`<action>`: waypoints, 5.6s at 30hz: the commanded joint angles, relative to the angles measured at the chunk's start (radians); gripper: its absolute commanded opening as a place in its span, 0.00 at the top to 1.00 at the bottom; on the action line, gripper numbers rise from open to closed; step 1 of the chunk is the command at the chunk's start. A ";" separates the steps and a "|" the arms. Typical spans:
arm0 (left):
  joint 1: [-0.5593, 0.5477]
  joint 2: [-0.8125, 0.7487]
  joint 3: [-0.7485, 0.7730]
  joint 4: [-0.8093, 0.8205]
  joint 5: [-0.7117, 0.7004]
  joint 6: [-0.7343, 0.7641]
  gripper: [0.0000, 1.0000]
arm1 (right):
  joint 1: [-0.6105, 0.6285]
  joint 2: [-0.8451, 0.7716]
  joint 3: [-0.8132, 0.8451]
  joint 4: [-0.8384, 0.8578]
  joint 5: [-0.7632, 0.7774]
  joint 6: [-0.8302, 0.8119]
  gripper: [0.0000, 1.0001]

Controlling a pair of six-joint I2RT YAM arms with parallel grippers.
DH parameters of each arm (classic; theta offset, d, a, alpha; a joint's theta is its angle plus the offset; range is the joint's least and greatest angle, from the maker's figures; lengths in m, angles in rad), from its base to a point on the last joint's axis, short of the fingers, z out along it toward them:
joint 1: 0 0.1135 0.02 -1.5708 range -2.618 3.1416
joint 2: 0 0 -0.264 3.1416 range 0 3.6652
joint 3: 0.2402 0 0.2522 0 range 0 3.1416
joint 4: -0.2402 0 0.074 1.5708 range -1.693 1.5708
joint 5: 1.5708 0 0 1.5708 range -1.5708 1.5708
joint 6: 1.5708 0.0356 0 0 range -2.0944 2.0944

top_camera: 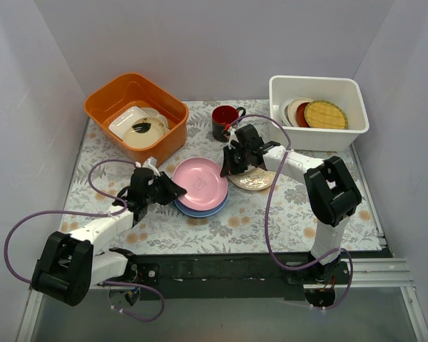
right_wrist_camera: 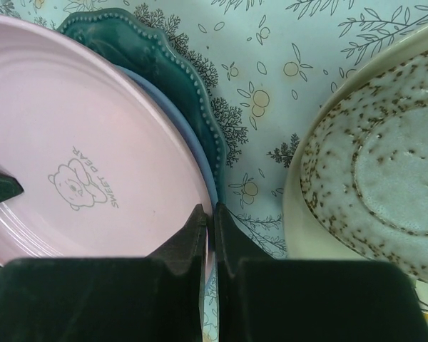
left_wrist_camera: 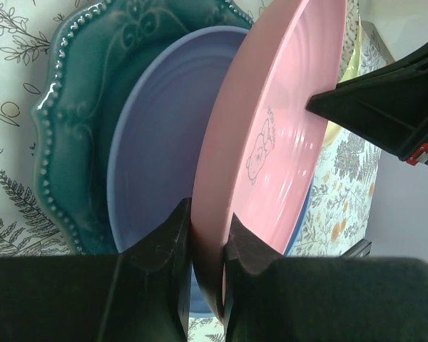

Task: Place the plates into the plastic bin on the countertop
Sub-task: Pick up the plate at the center of the board, then place the plate in the plastic bin.

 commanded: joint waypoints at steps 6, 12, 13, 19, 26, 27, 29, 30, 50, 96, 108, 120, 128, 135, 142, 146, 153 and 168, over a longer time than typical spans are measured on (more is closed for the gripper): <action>-0.014 -0.047 0.012 0.002 0.007 0.021 1.00 | 0.014 -0.046 0.002 0.050 -0.027 0.020 0.89; -0.014 -0.067 0.020 -0.017 -0.012 0.027 1.00 | 0.012 -0.071 -0.002 0.052 -0.018 0.026 0.55; -0.014 -0.069 0.018 -0.020 -0.013 0.027 1.00 | 0.012 -0.079 0.001 0.049 -0.017 0.029 0.50; -0.014 -0.078 0.018 -0.027 -0.018 0.027 1.00 | 0.012 -0.105 -0.005 0.060 -0.004 0.033 0.19; -0.014 -0.093 0.022 -0.029 -0.018 0.031 1.00 | 0.012 -0.123 -0.013 0.050 0.020 0.035 0.11; -0.014 -0.096 0.020 -0.027 -0.018 0.031 1.00 | 0.012 -0.128 -0.015 0.050 0.028 0.035 0.10; -0.014 -0.103 0.022 -0.027 -0.016 0.029 1.00 | 0.011 -0.135 -0.019 0.052 0.031 0.035 0.10; -0.014 -0.104 0.023 -0.027 -0.016 0.030 1.00 | 0.011 -0.143 -0.022 0.052 0.034 0.036 0.10; -0.014 -0.170 -0.064 0.210 0.160 -0.009 1.00 | -0.061 -0.289 -0.097 0.133 -0.131 0.047 0.08; -0.014 -0.236 -0.109 0.362 0.211 -0.062 0.91 | -0.115 -0.299 -0.216 0.353 -0.498 0.138 0.99; -0.014 -0.242 -0.117 0.365 0.217 -0.057 0.27 | -0.117 -0.307 -0.219 0.351 -0.497 0.136 0.99; -0.014 -0.239 -0.104 0.329 0.211 -0.043 0.02 | -0.133 -0.301 -0.211 0.347 -0.497 0.136 0.99; -0.014 -0.244 -0.100 0.321 0.214 -0.035 0.02 | -0.158 -0.284 -0.180 0.347 -0.483 0.153 0.99; -0.014 -0.245 -0.101 0.325 0.223 -0.037 0.02 | -0.187 -0.243 -0.136 0.340 -0.488 0.158 0.99; -0.014 -0.239 -0.089 0.313 0.235 -0.026 0.02 | -0.235 -0.208 -0.081 0.321 -0.503 0.142 0.99; -0.014 -0.242 -0.086 0.301 0.229 -0.020 0.02 | -0.262 -0.195 -0.041 0.310 -0.515 0.141 0.99; -0.014 -0.232 -0.086 0.301 0.231 -0.020 0.02 | -0.298 -0.191 0.005 0.288 -0.515 0.132 0.99; -0.014 -0.198 -0.080 0.315 0.244 -0.019 0.02 | -0.429 -0.155 0.082 0.297 -0.534 0.142 0.99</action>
